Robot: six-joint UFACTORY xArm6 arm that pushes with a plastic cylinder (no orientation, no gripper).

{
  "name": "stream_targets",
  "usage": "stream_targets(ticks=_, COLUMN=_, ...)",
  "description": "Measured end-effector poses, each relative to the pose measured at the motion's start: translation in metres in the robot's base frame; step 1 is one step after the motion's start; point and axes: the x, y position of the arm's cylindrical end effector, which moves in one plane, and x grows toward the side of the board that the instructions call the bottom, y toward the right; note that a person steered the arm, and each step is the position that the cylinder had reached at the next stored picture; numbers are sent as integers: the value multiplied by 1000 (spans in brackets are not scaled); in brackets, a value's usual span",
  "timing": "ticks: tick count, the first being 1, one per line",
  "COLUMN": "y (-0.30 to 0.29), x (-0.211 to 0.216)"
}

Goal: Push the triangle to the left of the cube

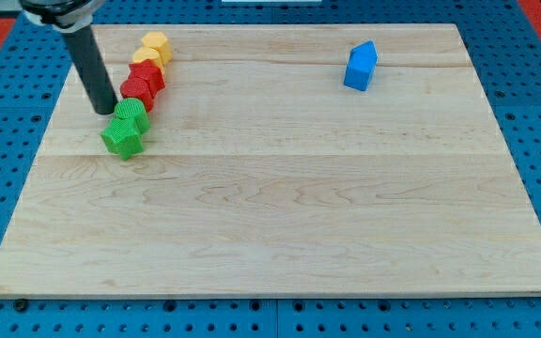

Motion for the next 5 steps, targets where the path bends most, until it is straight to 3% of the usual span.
stream_targets(ticks=1, y=-16, x=40)
stream_targets(ticks=2, y=10, x=123)
stream_targets(ticks=3, y=113, x=140)
stream_targets(ticks=4, y=207, x=99)
stream_targets(ticks=5, y=263, x=52)
